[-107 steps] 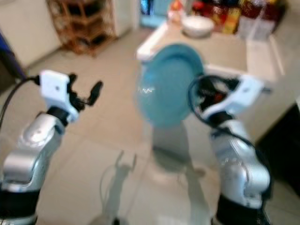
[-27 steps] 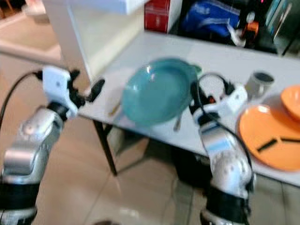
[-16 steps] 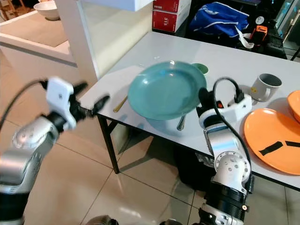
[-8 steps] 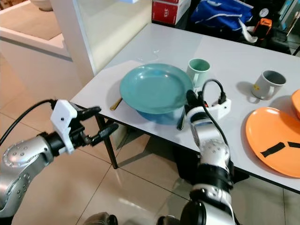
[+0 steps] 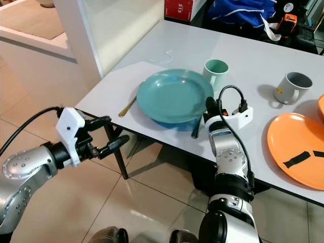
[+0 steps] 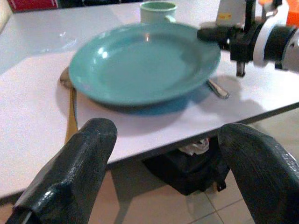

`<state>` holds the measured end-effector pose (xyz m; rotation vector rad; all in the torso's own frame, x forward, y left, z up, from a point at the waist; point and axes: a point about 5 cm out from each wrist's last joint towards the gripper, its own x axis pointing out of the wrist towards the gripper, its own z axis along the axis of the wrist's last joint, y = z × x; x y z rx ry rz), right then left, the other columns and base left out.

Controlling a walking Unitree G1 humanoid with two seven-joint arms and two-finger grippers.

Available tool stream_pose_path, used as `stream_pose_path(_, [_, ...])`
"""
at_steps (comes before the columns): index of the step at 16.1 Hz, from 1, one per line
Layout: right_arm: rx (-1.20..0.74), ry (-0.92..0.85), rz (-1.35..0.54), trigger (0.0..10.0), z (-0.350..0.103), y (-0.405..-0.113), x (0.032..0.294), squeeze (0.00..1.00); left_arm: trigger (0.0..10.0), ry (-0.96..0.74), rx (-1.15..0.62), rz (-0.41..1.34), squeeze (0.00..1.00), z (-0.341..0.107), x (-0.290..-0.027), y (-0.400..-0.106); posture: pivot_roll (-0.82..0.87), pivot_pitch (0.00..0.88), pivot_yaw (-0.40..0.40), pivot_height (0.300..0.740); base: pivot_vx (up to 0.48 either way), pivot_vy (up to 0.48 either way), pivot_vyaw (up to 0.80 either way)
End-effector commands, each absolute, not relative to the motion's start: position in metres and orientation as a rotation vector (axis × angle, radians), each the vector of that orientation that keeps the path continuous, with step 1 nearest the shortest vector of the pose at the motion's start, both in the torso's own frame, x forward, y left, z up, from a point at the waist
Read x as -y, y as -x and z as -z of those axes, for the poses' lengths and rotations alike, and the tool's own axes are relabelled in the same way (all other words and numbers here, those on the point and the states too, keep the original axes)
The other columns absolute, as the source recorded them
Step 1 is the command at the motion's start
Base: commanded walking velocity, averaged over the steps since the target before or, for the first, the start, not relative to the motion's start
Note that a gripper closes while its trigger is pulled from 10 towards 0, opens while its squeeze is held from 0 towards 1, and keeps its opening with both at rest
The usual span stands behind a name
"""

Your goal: Setting the table

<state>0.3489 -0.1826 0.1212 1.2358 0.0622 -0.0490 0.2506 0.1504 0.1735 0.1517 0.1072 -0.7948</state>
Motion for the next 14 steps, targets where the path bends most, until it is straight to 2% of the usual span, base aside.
stream_pose_path(1, [-0.054, -1.216, 0.043, 10.0, -0.12, -0.348, 0.185, 0.0, 10.0, -0.149, -0.127, 0.822, 0.0, -0.171, -0.147, -0.249, 0.1, 0.122, 0.013, 0.74, 0.0, 0.0, 0.0])
stream_pose_path(8, [-0.112, -1.183, 0.049, 10.0, -0.107, -0.348, 0.182, 0.0, 10.0, -0.15, -0.123, 0.826, 0.0, -0.171, -0.145, -0.251, 0.1, 0.106, 0.007, 0.74, 0.0, 0.0, 0.0])
stream_pose_path(10, [-0.136, -1.155, 0.04, 10.0, -0.104, -0.348, 0.181, 1.0, 10.0, -0.151, -0.121, 0.826, 0.0, -0.171, -0.144, -0.252, 0.1, 0.105, 0.004, 0.74, 0.0, 0.0, 0.0])
stream_pose_path(14, [-0.137, -1.154, 0.048, 10.0, -0.103, -0.345, 0.186, 1.0, 10.0, -0.157, -0.114, 0.826, 0.0, -0.173, -0.144, -0.254, 0.1, 0.093, 0.0, 0.74, 0.0, 0.0, 0.0])
